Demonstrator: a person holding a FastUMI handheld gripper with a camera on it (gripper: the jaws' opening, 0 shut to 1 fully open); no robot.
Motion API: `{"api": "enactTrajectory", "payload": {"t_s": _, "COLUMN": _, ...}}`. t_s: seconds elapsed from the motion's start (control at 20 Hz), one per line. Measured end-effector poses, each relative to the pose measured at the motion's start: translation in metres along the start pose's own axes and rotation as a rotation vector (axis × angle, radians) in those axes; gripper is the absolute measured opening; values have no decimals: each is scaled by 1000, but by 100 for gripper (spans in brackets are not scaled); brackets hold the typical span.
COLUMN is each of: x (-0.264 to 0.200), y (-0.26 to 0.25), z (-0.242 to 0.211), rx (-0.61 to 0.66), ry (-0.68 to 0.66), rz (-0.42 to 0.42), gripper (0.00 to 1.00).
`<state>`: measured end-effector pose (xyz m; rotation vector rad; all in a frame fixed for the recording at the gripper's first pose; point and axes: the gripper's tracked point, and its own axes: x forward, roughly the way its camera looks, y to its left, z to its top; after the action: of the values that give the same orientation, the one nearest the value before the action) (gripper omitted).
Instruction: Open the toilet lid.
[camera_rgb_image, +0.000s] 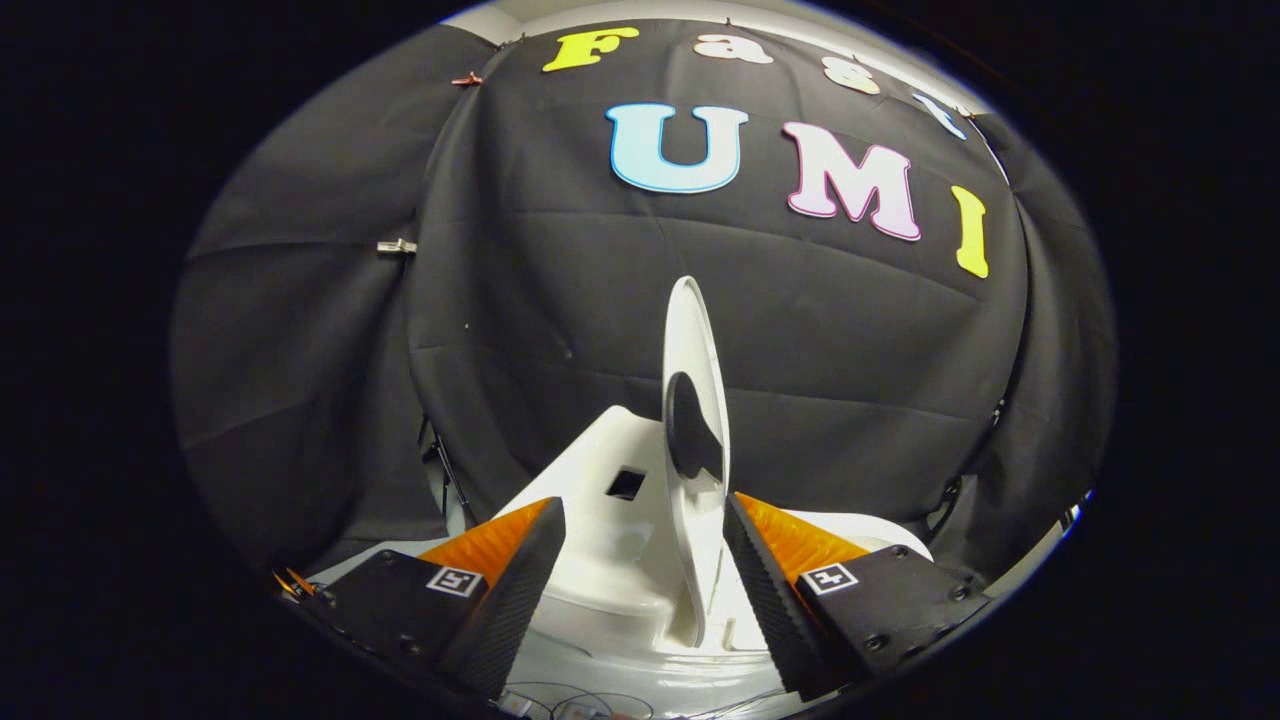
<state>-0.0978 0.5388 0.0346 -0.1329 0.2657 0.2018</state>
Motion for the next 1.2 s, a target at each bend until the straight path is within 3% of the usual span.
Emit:
{"api": "enactTrajectory", "payload": {"t_s": 0.35, "x": -41, "y": -34, "z": 11, "rx": 92, "ry": -30, "rz": 134, "gripper": 99}}
{"api": "enactTrajectory", "payload": {"t_s": 0.65, "x": -56, "y": -100, "z": 13, "rx": 109, "ry": -60, "rz": 179, "gripper": 99}}
{"api": "enactTrajectory", "payload": {"t_s": 1.2, "x": -13, "y": -329, "z": -17, "rx": 161, "ry": -111, "rz": -46, "gripper": 100}}
